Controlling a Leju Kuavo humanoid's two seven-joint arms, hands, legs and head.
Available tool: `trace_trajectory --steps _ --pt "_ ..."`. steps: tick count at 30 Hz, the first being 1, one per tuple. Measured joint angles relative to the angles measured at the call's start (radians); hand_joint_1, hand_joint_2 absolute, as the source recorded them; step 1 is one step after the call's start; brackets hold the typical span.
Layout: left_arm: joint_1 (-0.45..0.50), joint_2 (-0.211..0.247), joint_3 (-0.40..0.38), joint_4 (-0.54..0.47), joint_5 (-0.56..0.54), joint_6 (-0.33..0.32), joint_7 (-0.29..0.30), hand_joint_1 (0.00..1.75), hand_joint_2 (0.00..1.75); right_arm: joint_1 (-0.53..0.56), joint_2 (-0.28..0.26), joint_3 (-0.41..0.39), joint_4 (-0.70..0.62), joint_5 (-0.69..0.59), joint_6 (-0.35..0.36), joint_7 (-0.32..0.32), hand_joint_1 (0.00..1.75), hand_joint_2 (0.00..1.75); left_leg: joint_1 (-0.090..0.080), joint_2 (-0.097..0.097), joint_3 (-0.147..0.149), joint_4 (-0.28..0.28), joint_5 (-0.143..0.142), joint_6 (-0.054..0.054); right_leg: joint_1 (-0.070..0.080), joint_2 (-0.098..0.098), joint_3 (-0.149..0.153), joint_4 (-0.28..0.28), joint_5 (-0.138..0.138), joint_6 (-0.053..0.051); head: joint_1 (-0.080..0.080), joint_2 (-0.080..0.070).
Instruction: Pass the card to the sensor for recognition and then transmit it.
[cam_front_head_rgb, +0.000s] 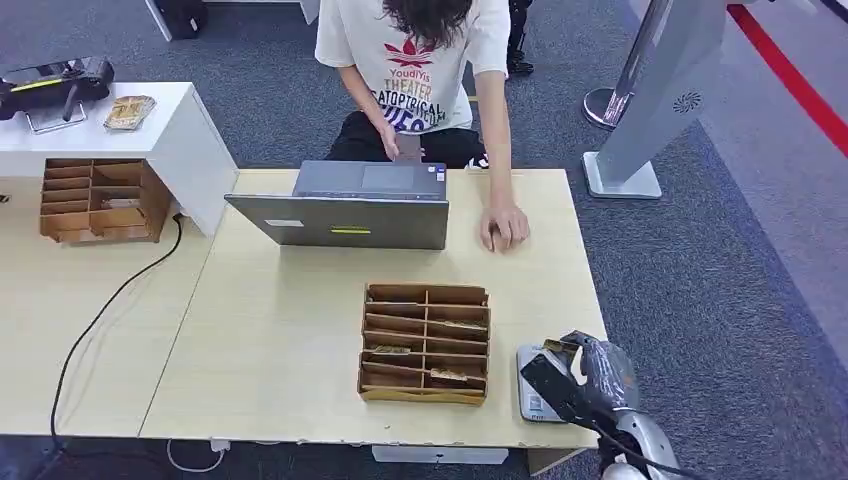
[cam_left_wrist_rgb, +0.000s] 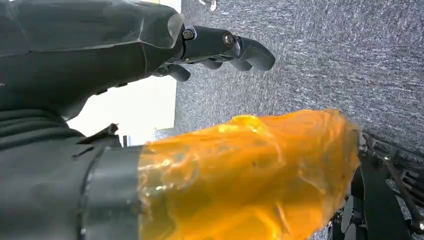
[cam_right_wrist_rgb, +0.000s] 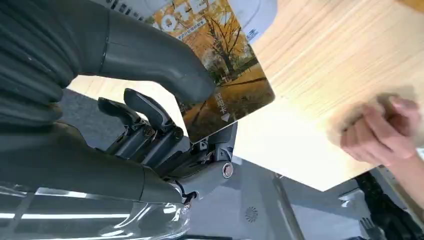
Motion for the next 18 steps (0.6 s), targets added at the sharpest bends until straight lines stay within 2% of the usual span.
trace_trajectory --steps 18 --pt "0.0 0.0 0.0 0.0 0.0 -0.001 0.001 0.0 0.0 -0.014 -0.001 0.0 0.022 0.04 0.001 0.022 1.75 1.75 0.0 0.0 0.0 0.0 0.0 0.0 0.0 0.0 0.0 0.0 0.0 0.0 0.0 0.0"
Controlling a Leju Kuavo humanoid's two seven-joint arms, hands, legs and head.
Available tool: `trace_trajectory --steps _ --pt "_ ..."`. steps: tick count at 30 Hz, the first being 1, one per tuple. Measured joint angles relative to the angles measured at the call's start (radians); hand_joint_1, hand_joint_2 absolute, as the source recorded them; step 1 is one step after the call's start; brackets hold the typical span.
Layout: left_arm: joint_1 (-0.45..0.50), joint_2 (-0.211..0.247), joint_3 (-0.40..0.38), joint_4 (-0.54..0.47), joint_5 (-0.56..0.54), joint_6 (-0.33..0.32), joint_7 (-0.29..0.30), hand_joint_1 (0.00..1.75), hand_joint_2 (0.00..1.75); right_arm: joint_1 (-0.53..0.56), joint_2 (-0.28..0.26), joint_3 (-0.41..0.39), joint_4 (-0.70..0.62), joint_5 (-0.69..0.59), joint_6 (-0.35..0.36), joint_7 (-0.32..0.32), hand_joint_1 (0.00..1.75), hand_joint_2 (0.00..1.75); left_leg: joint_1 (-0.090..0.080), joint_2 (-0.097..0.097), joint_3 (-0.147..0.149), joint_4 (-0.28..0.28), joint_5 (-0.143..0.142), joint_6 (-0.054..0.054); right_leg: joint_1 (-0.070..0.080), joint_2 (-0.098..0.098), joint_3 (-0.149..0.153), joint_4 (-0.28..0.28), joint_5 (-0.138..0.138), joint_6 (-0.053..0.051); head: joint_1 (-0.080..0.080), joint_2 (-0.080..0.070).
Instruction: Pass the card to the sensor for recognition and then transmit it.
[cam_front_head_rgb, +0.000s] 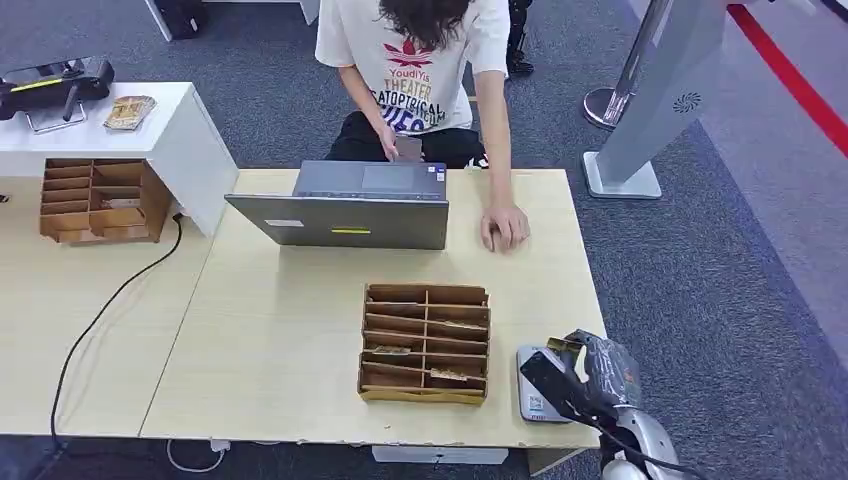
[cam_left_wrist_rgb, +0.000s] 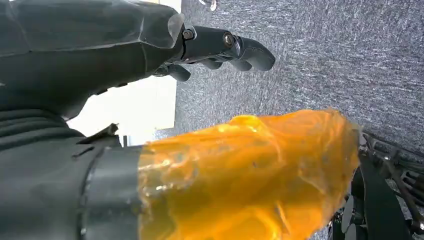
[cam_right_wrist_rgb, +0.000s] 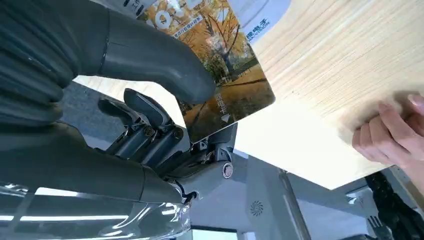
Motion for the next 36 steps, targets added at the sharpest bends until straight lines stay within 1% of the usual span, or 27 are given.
trace_trajectory --steps 11,26,36 --pt "0.0 0.0 0.0 0.0 0.002 0.0 0.001 0.0 0.0 -0.003 0.002 0.003 0.023 0.018 0.02 0.005 1.75 1.75 0.0 0.0 0.0 0.0 0.0 0.0 0.0 0.0 0.0 0.0 0.0 0.0 0.0 0.0" --pt "0.0 0.0 0.0 0.0 0.003 0.0 0.003 0.0 0.0 -0.021 0.034 0.06 0.076 0.022 0.044 0.005 1.75 1.75 0.0 0.0 0.0 0.0 0.0 0.0 0.0 0.0 0.0 0.0 0.0 0.0 0.0 0.0" --pt "0.0 0.0 0.0 0.0 0.004 -0.003 0.003 0.0 0.0 -0.035 0.039 0.077 0.092 0.021 0.05 0.004 1.75 1.75 0.0 0.0 0.001 0.0 0.0 0.0 0.0 0.0 0.001 0.0 0.0 0.0 0.0 0.0"
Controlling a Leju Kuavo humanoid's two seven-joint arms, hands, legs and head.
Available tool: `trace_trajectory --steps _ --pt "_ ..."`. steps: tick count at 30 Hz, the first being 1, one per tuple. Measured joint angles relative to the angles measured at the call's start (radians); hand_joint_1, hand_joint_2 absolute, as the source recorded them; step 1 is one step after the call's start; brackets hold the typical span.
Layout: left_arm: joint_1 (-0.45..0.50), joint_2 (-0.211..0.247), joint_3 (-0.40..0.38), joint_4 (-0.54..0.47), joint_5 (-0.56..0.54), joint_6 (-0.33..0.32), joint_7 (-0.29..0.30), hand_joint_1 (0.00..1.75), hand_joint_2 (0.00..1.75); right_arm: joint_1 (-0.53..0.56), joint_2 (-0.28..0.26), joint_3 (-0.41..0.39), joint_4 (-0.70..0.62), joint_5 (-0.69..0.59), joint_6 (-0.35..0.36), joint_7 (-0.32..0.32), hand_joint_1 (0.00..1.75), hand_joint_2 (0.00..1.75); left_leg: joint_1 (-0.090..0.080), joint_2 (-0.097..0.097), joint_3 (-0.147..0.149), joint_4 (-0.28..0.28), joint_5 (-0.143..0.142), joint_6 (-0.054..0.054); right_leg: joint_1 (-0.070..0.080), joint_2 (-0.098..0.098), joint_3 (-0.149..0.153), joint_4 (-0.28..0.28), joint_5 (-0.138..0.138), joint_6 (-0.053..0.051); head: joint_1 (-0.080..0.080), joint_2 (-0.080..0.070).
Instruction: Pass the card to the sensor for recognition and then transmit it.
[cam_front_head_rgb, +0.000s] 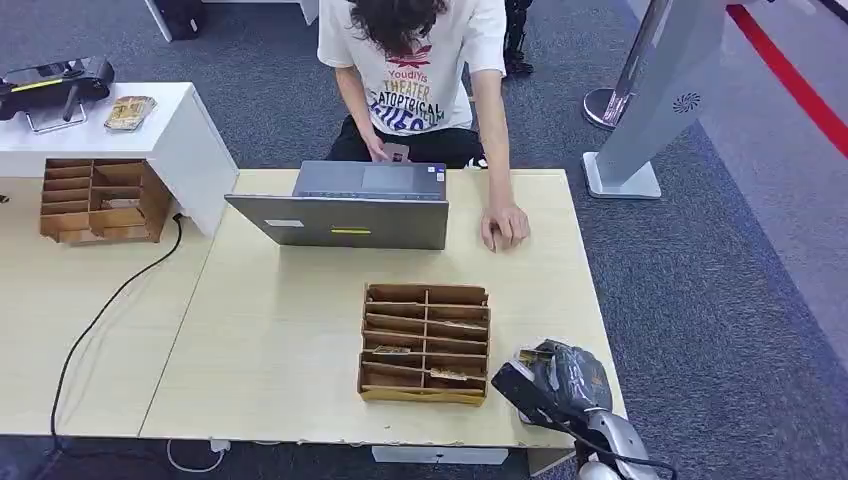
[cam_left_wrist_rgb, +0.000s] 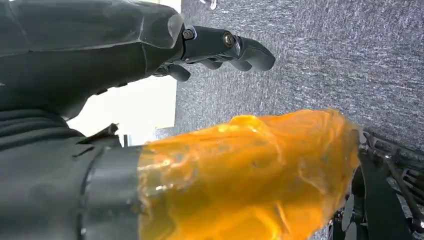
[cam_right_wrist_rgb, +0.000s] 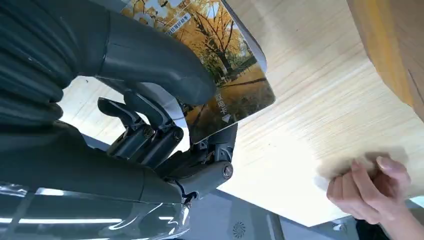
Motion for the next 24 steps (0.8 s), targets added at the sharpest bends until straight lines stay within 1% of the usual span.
trace_trajectory --steps 19,24 --pt "0.0 0.0 0.0 0.0 0.006 -0.001 -0.003 0.0 0.0 -0.005 0.0 0.003 0.005 0.007 0.0 0.004 1.75 1.75 0.0 0.0 0.001 0.0 0.0 0.0 0.0 0.0 0.0 0.0 0.0 0.0 0.0 0.0" --pt "0.0 0.0 0.0 0.0 0.006 0.003 -0.002 0.0 0.0 -0.004 0.0 0.001 0.008 0.01 -0.01 0.008 1.75 1.75 0.0 0.0 0.001 0.0 0.0 0.0 0.0 0.0 0.001 0.0 0.0 0.0 0.0 0.0"
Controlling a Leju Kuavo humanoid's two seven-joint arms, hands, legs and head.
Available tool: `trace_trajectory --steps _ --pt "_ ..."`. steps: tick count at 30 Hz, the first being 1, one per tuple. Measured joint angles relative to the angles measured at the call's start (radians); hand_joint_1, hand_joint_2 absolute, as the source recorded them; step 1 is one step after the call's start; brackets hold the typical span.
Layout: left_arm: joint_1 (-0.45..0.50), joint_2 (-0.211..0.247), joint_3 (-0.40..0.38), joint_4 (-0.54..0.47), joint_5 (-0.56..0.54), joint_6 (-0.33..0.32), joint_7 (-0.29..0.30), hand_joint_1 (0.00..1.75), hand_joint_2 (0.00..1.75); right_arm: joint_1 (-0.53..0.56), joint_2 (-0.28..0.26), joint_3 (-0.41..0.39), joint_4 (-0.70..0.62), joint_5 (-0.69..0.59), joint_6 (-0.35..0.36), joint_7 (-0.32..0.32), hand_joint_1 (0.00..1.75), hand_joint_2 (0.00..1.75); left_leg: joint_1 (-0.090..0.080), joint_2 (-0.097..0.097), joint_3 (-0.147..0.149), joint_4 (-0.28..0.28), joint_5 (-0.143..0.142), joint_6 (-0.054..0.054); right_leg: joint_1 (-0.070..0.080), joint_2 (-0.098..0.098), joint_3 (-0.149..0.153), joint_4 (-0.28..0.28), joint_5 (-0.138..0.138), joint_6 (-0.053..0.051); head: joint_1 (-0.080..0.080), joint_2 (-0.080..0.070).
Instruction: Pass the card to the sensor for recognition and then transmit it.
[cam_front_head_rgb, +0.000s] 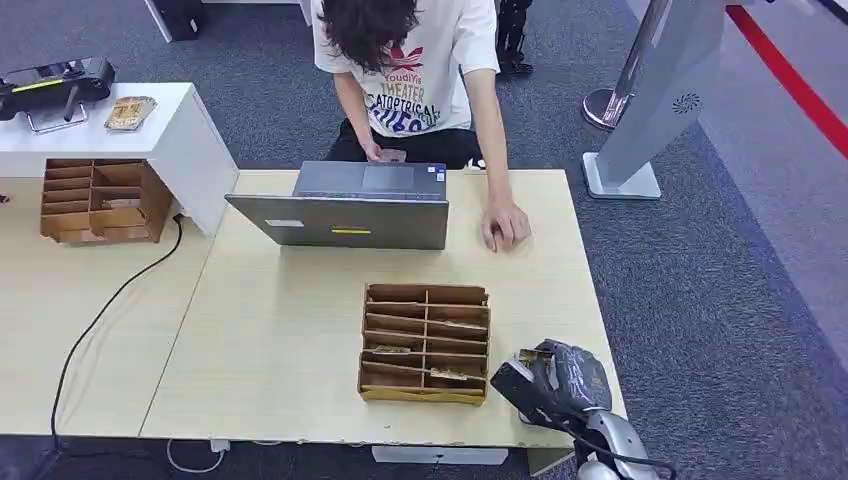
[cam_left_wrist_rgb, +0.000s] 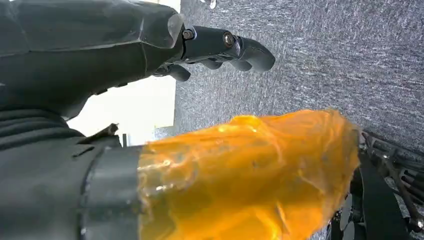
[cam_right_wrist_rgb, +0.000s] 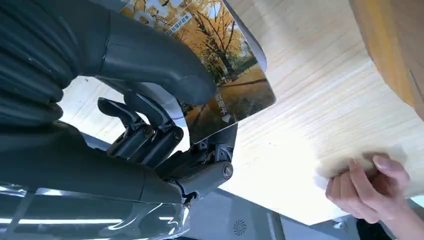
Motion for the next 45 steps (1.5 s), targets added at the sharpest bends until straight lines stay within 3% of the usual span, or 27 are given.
trace_trajectory --steps 45 --pt "0.0 0.0 0.0 0.0 0.0 0.0 0.008 0.0 0.0 -0.026 0.0 -0.038 0.055 0.019 0.015 0.005 1.75 1.75 0.0 0.0 0.005 0.0 0.0 0.0 0.0 0.0 0.005 0.0 0.0 0.0 0.0 0.0"
